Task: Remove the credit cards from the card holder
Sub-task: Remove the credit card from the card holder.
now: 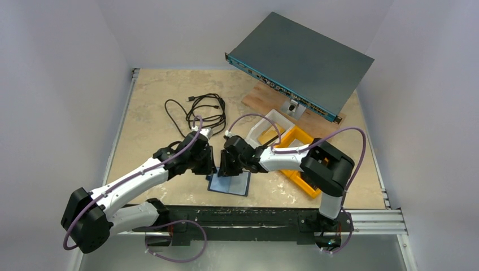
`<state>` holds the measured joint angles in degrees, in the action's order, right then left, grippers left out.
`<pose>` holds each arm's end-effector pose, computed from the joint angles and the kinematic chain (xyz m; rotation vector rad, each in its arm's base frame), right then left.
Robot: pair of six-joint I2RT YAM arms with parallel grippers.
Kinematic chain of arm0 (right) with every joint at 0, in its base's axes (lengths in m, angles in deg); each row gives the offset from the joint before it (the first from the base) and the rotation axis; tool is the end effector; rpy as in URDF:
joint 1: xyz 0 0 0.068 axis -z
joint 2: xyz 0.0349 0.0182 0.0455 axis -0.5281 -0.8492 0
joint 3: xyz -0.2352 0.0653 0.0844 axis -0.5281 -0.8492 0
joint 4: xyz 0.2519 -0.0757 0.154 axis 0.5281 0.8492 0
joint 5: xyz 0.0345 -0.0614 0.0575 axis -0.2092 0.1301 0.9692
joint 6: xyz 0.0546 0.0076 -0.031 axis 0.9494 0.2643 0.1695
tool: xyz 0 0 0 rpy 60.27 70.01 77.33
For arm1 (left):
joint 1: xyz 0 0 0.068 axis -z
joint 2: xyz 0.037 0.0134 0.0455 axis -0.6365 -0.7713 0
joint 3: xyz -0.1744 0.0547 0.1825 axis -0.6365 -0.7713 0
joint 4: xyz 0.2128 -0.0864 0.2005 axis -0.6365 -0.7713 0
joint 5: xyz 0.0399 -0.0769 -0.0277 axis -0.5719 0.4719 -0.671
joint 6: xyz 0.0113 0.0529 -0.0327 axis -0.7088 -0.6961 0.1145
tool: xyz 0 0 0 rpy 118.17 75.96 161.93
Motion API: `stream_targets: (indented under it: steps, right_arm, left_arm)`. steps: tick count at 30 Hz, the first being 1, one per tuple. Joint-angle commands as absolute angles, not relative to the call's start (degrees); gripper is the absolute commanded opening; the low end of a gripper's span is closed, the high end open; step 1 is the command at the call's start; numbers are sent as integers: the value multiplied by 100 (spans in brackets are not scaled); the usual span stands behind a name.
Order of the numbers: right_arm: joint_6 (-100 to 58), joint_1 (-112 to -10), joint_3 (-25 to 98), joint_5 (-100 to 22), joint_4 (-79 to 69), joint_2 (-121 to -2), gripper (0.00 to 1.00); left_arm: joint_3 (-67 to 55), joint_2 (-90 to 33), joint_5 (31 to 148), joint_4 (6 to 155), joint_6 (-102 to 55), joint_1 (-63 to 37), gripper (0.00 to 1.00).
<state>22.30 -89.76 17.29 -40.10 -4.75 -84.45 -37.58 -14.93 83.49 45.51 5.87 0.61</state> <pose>0.2099 0.3446 0.0895 -0.2328 2.6448 0.9096 0.2024 -0.1734 0.1815 -0.0013 2.6409 -0.5854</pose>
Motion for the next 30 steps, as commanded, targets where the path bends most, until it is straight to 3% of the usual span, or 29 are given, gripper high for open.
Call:
stream_targets:
  steps: [1, 8, 12, 16, 23, 30]
  right_arm:
    - [2060, -8988, 1914, -4011, -366, -8471, 21]
    - [2420, -8754, 1555, -4639, 243, -7272, 29]
    - [2763, -8630, 1126, -5196, 608, -6431, 39]
    - [3178, -8519, 593, -5708, 1029, -5626, 42]
    - [3573, -8211, -244, -5983, 1254, -4542, 43]
    - [3600, -8098, -402, -6086, 1510, -4210, 43]
  left_arm:
    - [-3711, -1451, 8615, 4794, 632, 21, 19]
    - [-3831, -1769, 9002, 5299, 675, 66, 21]
    - [-3616, -2005, 8850, 5321, 494, 428, 28]
    - [-3318, -2453, 8482, 5398, 245, 1034, 36]
    - [-2689, -3570, 8139, 5512, -81, 1775, 49]
    - [-2252, -4260, 7673, 5244, -241, 2150, 49]
